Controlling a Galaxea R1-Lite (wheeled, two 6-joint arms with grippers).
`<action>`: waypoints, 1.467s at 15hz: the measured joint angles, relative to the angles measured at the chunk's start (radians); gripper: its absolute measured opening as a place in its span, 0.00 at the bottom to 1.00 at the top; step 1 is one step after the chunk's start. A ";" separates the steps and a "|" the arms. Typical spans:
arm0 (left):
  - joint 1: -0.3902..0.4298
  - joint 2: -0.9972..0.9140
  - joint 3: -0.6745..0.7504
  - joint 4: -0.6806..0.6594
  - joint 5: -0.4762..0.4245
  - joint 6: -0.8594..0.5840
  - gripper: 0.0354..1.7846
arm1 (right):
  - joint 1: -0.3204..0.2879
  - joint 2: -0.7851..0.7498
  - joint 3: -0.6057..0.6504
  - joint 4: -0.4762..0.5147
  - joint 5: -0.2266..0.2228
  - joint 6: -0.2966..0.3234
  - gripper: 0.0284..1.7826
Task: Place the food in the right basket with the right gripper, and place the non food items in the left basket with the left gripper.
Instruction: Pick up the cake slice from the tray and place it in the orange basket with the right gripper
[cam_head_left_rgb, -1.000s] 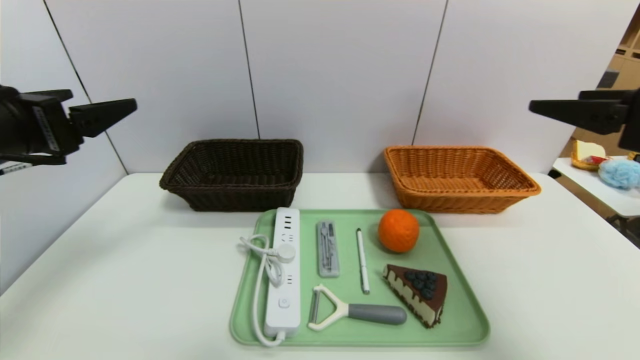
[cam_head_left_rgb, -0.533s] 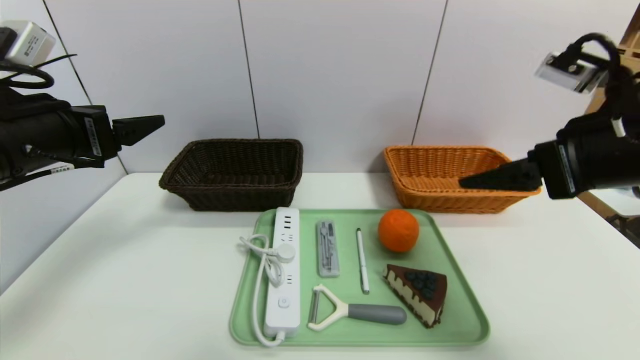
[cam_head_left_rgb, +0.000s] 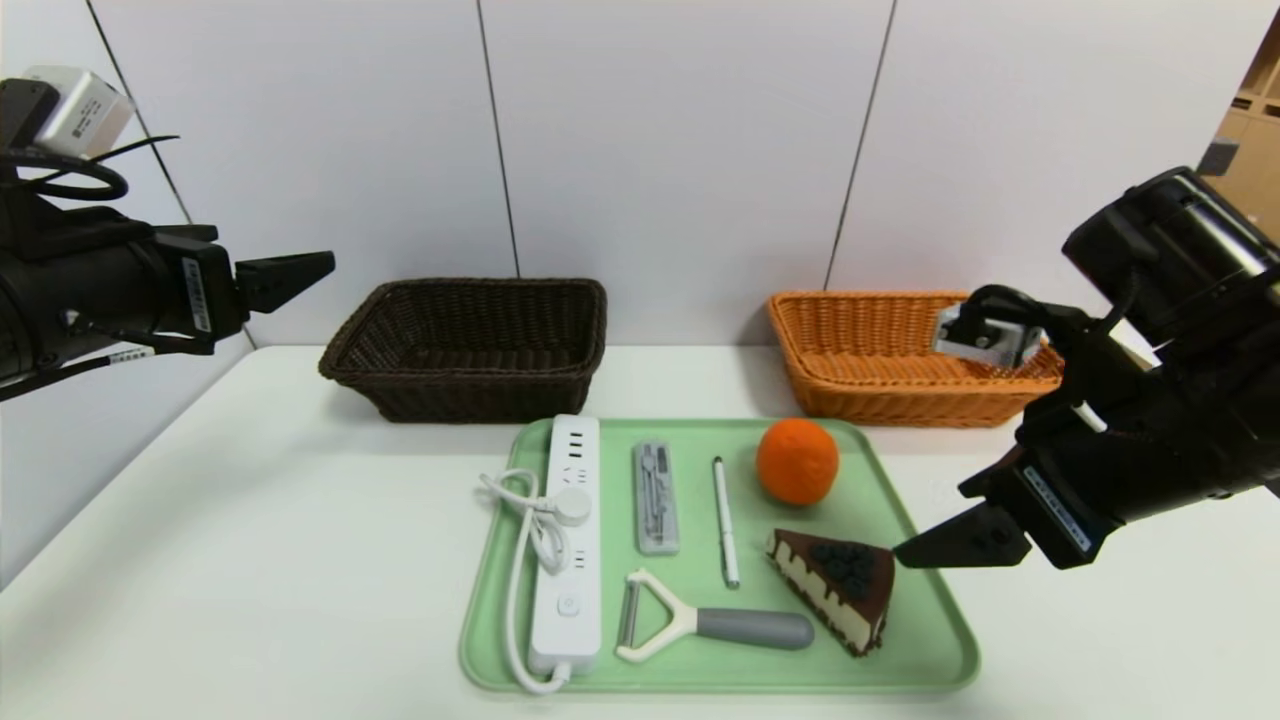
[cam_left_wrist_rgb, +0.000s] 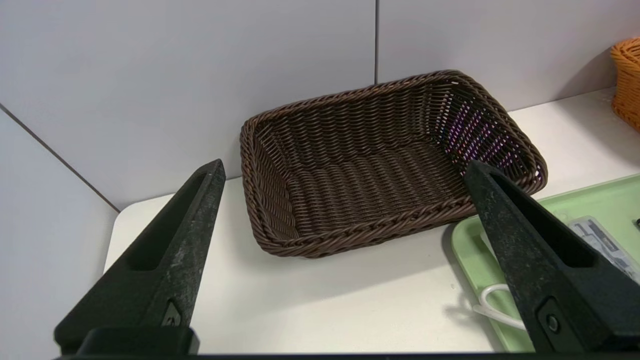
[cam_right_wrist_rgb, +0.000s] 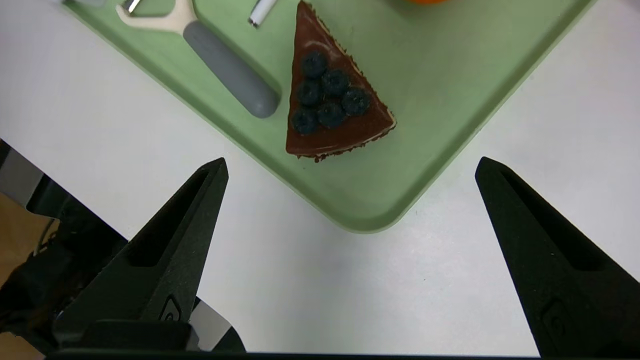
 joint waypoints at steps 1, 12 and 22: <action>0.000 -0.002 0.004 0.000 0.000 0.000 0.94 | 0.004 0.014 0.009 -0.003 0.000 0.000 0.96; 0.000 -0.015 0.049 -0.001 0.001 0.005 0.94 | 0.028 0.148 0.121 -0.187 0.006 -0.239 0.96; 0.000 -0.021 0.059 -0.001 -0.002 0.007 0.94 | 0.039 0.245 0.114 -0.197 0.001 -0.333 0.96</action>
